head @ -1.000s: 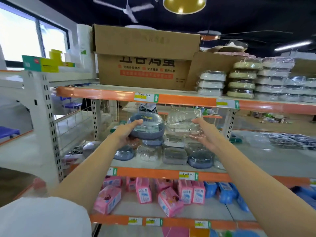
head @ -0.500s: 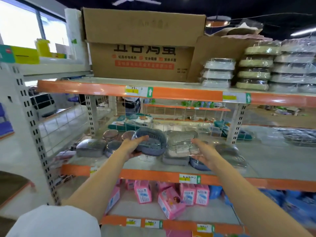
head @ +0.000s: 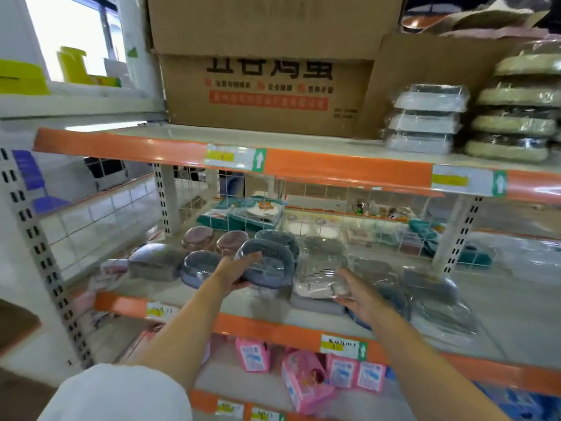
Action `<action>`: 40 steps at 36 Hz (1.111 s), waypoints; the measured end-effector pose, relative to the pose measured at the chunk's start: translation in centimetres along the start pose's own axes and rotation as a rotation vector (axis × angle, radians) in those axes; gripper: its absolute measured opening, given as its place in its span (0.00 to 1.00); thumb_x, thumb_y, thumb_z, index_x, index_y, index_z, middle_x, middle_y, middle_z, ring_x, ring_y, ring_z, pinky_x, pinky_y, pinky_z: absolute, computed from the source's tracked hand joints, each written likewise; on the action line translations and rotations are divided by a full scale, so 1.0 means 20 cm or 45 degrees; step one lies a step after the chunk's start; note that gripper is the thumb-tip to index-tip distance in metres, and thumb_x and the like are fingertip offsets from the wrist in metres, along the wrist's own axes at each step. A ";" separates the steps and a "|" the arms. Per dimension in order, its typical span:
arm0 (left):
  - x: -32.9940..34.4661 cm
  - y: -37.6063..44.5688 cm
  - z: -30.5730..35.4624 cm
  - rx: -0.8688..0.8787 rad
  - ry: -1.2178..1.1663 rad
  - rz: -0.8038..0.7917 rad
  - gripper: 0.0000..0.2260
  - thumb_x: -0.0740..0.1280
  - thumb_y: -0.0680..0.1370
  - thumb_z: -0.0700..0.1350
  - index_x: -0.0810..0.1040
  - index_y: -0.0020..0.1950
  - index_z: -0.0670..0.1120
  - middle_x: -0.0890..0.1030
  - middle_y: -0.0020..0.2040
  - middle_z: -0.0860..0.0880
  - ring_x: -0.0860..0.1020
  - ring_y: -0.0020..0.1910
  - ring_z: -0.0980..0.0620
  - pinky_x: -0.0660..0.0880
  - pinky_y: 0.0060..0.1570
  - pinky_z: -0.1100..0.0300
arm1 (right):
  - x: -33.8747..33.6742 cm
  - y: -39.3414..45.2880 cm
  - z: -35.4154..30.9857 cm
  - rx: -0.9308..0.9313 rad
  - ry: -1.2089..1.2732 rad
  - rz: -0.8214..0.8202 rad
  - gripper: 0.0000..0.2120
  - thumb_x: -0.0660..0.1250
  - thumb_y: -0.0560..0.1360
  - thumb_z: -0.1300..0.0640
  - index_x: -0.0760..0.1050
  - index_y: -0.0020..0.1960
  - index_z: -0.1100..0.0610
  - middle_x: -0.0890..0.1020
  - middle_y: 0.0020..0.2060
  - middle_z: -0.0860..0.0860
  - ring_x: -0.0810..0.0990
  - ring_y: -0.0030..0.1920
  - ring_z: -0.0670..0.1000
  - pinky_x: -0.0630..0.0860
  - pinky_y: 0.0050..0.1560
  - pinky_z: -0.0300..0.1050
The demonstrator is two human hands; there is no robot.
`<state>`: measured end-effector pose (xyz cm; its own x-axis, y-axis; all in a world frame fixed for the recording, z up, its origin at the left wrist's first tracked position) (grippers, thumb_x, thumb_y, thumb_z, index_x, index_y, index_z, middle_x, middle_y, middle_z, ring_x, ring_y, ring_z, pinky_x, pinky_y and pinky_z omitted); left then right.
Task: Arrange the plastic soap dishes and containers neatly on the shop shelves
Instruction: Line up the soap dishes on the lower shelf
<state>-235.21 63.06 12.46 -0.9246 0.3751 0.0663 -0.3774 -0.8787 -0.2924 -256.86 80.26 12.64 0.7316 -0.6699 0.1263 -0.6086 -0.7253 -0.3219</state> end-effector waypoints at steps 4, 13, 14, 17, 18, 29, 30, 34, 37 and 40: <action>0.04 0.09 -0.01 0.005 0.023 -0.041 0.12 0.71 0.75 0.45 0.73 0.55 0.46 0.78 0.46 0.46 0.77 0.42 0.51 0.76 0.39 0.58 | 0.00 0.07 0.03 0.003 0.069 -0.001 0.12 0.66 0.78 0.58 0.72 0.60 0.58 0.77 0.46 0.50 0.77 0.45 0.51 0.76 0.40 0.45; -0.02 0.24 0.02 0.088 0.655 0.087 0.27 0.75 0.69 0.57 0.80 0.57 0.38 0.81 0.54 0.41 0.79 0.53 0.43 0.77 0.56 0.54 | 0.00 0.14 0.01 -0.037 -0.197 0.120 0.08 0.65 0.79 0.54 0.75 0.53 0.58 0.79 0.50 0.55 0.77 0.44 0.51 0.77 0.44 0.44; -0.02 0.24 0.03 0.097 0.724 0.102 0.25 0.74 0.71 0.56 0.79 0.58 0.38 0.80 0.55 0.41 0.79 0.54 0.43 0.75 0.57 0.55 | -0.01 0.14 0.00 -0.051 -0.312 0.156 0.10 0.64 0.79 0.52 0.75 0.54 0.59 0.79 0.53 0.59 0.78 0.48 0.54 0.77 0.48 0.48; 0.00 0.24 0.05 0.117 0.945 0.106 0.26 0.68 0.75 0.60 0.77 0.61 0.40 0.79 0.58 0.40 0.76 0.59 0.42 0.73 0.61 0.53 | -0.02 0.14 -0.03 -0.133 -0.745 0.261 0.19 0.59 0.81 0.51 0.76 0.55 0.67 0.79 0.54 0.66 0.79 0.50 0.59 0.76 0.55 0.54; 0.00 0.23 0.06 0.129 1.017 0.096 0.27 0.66 0.75 0.62 0.77 0.61 0.41 0.78 0.58 0.39 0.76 0.60 0.41 0.73 0.62 0.52 | -0.02 0.15 -0.04 -0.164 -0.872 0.276 0.20 0.57 0.81 0.51 0.76 0.52 0.68 0.80 0.48 0.66 0.78 0.43 0.56 0.76 0.50 0.52; 0.06 0.15 0.14 0.390 1.649 0.199 0.25 0.59 0.80 0.57 0.68 0.69 0.39 0.70 0.64 0.40 0.74 0.60 0.42 0.74 0.57 0.50 | 0.02 0.11 -0.07 -0.319 -1.488 0.416 0.13 0.56 0.81 0.53 0.75 0.53 0.60 0.79 0.40 0.56 0.77 0.43 0.55 0.72 0.40 0.47; 0.07 0.13 0.16 0.426 1.677 0.195 0.25 0.61 0.80 0.55 0.67 0.70 0.40 0.70 0.65 0.40 0.74 0.61 0.42 0.74 0.57 0.50 | 0.02 0.09 -0.07 -0.329 -1.508 0.403 0.14 0.57 0.80 0.53 0.73 0.60 0.60 0.80 0.45 0.58 0.79 0.48 0.57 0.72 0.41 0.47; 0.11 0.07 0.22 0.577 1.758 0.130 0.24 0.65 0.78 0.48 0.64 0.71 0.42 0.68 0.66 0.41 0.72 0.63 0.41 0.73 0.59 0.49 | 0.04 0.00 -0.11 -0.373 -1.625 0.342 0.20 0.59 0.80 0.51 0.69 0.68 0.60 0.79 0.57 0.58 0.76 0.58 0.58 0.76 0.54 0.50; 0.14 0.01 0.25 0.624 1.798 0.085 0.23 0.66 0.77 0.45 0.66 0.70 0.40 0.70 0.65 0.40 0.75 0.60 0.43 0.76 0.57 0.51 | 0.04 -0.05 -0.13 -0.372 -1.674 0.253 0.19 0.60 0.80 0.50 0.71 0.65 0.61 0.79 0.55 0.56 0.77 0.55 0.56 0.75 0.52 0.48; 0.20 -0.07 0.27 0.623 1.880 -0.013 0.21 0.64 0.78 0.46 0.68 0.69 0.40 0.73 0.65 0.40 0.77 0.58 0.43 0.77 0.55 0.54 | 0.04 -0.12 -0.17 -0.371 -1.716 0.154 0.11 0.61 0.80 0.50 0.70 0.53 0.59 0.72 0.38 0.49 0.73 0.42 0.51 0.66 0.34 0.41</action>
<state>-238.70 64.14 18.34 -0.1639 0.0708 -0.9839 -0.6344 -0.7714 0.0501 -255.83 80.99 16.65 0.2974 -0.1825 -0.9371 -0.6085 -0.7926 -0.0388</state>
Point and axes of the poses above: each hand's wrist, its own y-axis towards the middle knuckle, its own x-axis out of the palm, z = x × y, the point moved 7 cm from there along y, towards the middle knuckle
